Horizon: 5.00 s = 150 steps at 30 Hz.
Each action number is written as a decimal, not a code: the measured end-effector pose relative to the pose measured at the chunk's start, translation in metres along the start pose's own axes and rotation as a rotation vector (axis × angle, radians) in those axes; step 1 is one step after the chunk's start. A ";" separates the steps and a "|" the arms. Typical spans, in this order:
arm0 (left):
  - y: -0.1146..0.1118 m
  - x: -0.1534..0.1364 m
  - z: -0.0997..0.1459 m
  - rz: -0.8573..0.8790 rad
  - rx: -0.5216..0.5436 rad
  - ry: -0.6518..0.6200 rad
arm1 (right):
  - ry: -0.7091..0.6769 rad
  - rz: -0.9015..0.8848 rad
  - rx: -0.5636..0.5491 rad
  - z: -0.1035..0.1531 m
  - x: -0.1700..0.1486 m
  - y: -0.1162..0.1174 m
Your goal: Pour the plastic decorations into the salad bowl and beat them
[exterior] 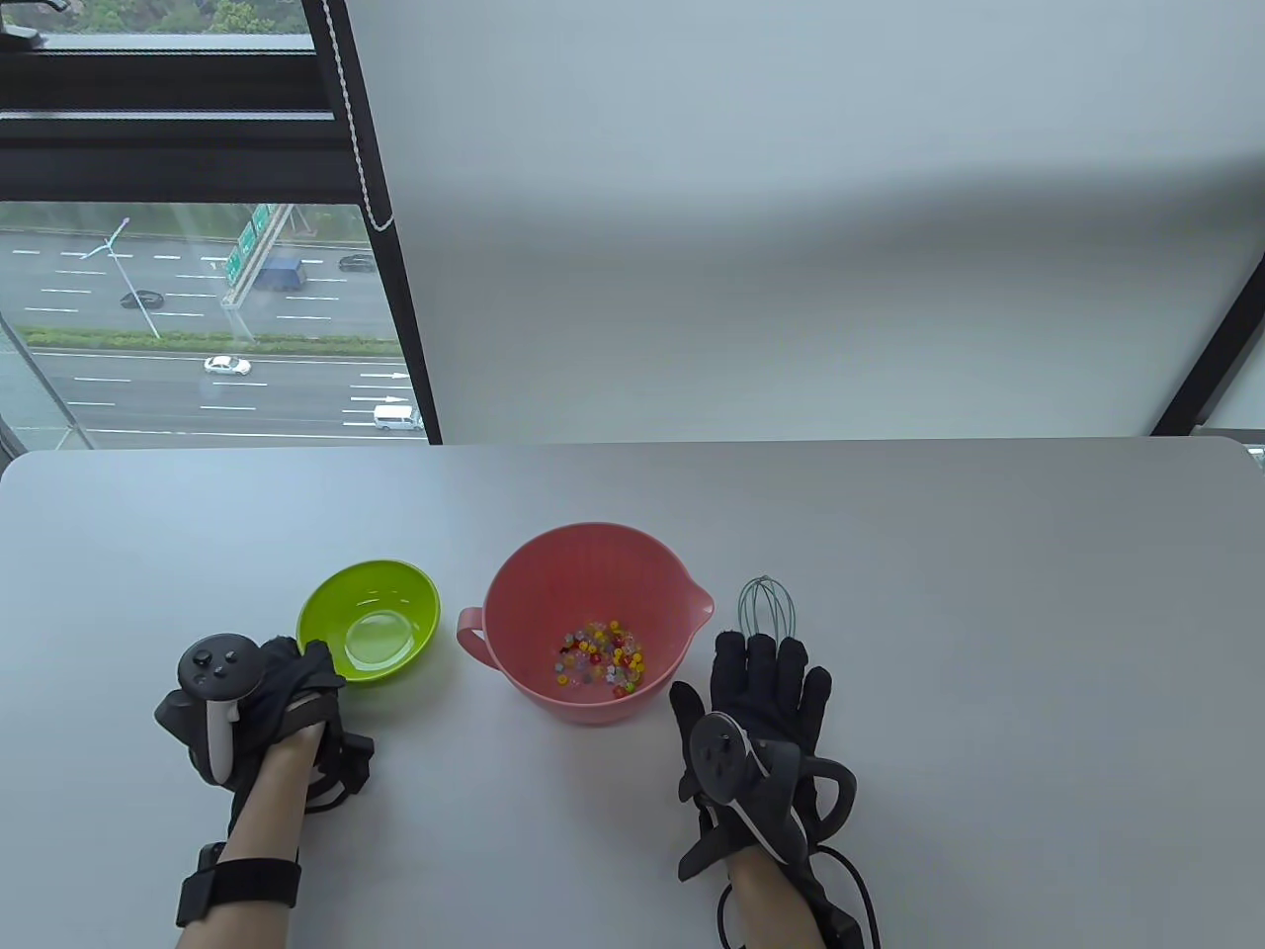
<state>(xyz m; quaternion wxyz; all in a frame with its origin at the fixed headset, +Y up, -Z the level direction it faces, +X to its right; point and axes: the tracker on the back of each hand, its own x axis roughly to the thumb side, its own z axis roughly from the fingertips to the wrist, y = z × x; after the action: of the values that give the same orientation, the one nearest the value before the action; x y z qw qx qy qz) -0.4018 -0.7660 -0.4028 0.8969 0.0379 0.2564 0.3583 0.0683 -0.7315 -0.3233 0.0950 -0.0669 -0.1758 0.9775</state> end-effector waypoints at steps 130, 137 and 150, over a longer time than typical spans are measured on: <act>-0.009 0.035 0.102 0.321 -0.164 -0.673 | 0.314 0.236 0.539 -0.020 -0.041 0.019; -0.010 0.035 0.103 0.329 -0.148 -0.683 | 0.270 0.057 0.214 -0.017 -0.041 0.004; -0.006 0.037 0.105 0.280 -0.071 -0.734 | -0.055 -0.400 -0.212 0.003 -0.013 -0.028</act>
<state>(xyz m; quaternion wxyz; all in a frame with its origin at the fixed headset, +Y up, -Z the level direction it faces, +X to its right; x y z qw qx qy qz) -0.3245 -0.7343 -0.3295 0.8721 0.1671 -0.1017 0.4485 0.0855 -0.7094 -0.3093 0.2743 -0.0136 -0.2900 0.9168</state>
